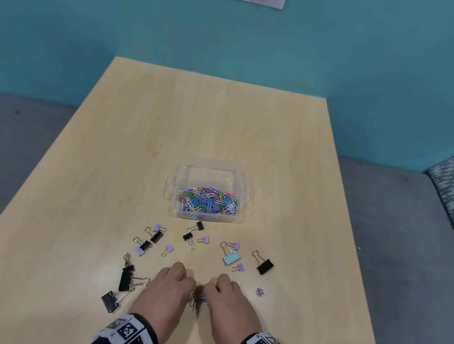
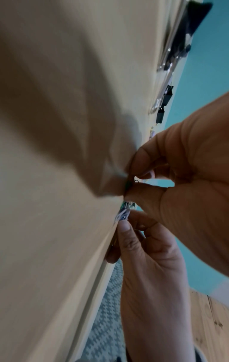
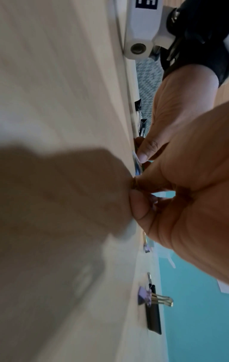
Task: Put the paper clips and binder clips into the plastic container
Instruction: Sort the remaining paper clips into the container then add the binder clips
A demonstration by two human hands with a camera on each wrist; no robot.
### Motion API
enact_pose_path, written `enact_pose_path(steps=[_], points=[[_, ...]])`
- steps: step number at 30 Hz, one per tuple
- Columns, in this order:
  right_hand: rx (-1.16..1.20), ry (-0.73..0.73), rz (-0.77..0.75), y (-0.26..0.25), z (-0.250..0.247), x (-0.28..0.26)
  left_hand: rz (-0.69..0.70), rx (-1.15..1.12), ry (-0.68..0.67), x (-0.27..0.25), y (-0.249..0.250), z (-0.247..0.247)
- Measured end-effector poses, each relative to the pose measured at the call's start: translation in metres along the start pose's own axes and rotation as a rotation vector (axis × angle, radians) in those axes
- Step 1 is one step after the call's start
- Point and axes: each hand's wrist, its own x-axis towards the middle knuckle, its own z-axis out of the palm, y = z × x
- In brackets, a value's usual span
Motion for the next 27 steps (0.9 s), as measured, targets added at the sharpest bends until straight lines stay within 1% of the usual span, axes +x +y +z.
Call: enact_pose_path(steps=[5,8,10,13,17,21,23,26,27], points=[[-0.005,-0.039,-0.023,0.004,-0.007,0.0,-0.024,0.08,-0.083,-0.002,-0.003,0.005],[-0.03,-0.063,-0.035,0.005,-0.011,0.001,-0.043,0.049,-0.139,-0.002,0.002,-0.001],[-0.068,-0.07,-0.063,0.006,-0.011,0.003,-0.045,0.067,-0.124,-0.002,0.01,-0.006],[-0.122,-0.101,-0.089,0.006,-0.009,0.007,-0.081,0.098,-0.214,0.003,0.018,-0.017],[-0.144,-0.105,-0.085,0.005,-0.012,0.013,-0.129,0.097,-0.281,0.009,0.021,-0.025],[-0.107,-0.122,-0.072,0.008,-0.017,0.017,-0.156,0.086,-0.285,0.013,0.017,-0.026],[-0.05,-0.119,-0.039,0.01,-0.019,0.02,-0.169,0.063,-0.232,0.013,0.017,-0.027],[0.098,-0.085,0.048,0.015,-0.024,0.024,-0.205,-0.054,-0.149,0.017,0.01,-0.031],[0.16,-0.068,0.071,0.019,-0.024,0.024,-0.232,-0.111,-0.165,0.017,0.006,-0.032]])
